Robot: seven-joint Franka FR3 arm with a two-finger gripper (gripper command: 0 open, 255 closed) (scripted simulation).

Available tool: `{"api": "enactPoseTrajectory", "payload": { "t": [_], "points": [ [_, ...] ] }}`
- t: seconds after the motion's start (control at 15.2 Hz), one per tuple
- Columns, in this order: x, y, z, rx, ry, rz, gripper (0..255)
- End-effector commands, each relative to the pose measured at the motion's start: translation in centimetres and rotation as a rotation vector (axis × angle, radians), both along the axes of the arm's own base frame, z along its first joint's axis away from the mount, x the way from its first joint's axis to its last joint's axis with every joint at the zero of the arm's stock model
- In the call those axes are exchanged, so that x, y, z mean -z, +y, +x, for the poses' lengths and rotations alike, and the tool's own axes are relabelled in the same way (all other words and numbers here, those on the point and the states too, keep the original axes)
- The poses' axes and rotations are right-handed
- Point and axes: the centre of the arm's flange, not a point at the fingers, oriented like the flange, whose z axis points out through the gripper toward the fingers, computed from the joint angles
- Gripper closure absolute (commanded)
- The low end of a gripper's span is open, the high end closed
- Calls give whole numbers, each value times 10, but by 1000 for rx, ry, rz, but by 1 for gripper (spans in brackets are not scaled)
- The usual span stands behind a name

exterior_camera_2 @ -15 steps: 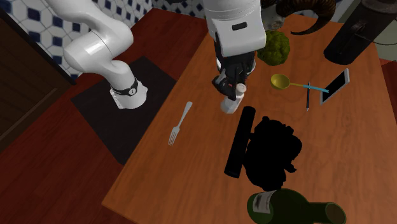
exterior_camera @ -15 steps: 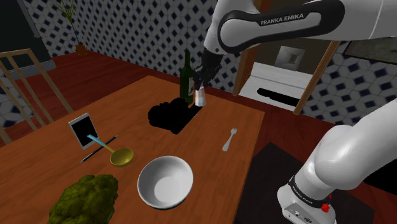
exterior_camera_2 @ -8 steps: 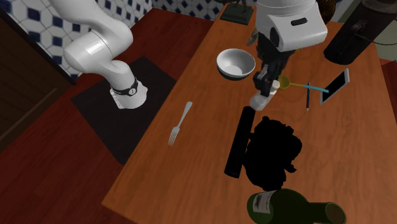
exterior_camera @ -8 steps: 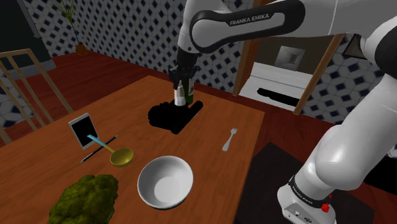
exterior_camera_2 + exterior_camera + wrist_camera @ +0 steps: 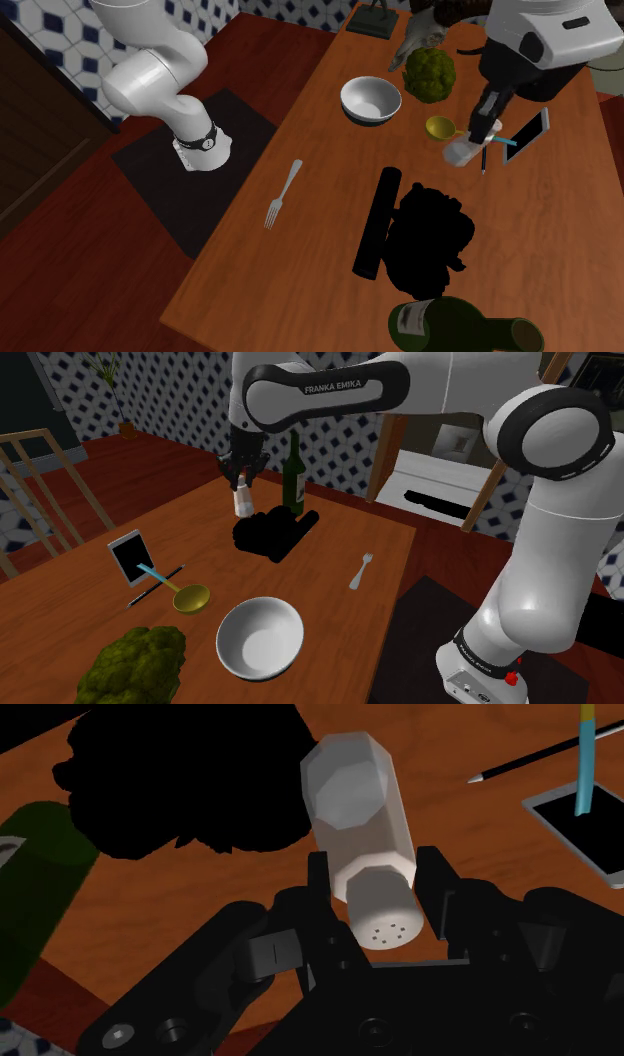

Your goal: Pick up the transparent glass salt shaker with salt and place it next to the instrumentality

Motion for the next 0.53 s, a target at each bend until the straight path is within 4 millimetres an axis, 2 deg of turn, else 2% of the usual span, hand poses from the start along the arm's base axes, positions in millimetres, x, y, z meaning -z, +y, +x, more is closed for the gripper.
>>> {"api": "enactPoseTrajectory", "payload": {
  "t": [0.0, 0.33, 0.46],
  "points": [
    [1, 18, 17, 1, 0, 0, 255],
    [0, 73, 61, 1, 0, 0, 255],
    [11, 73, 61, 1, 0, 0, 255]
  ]
}}
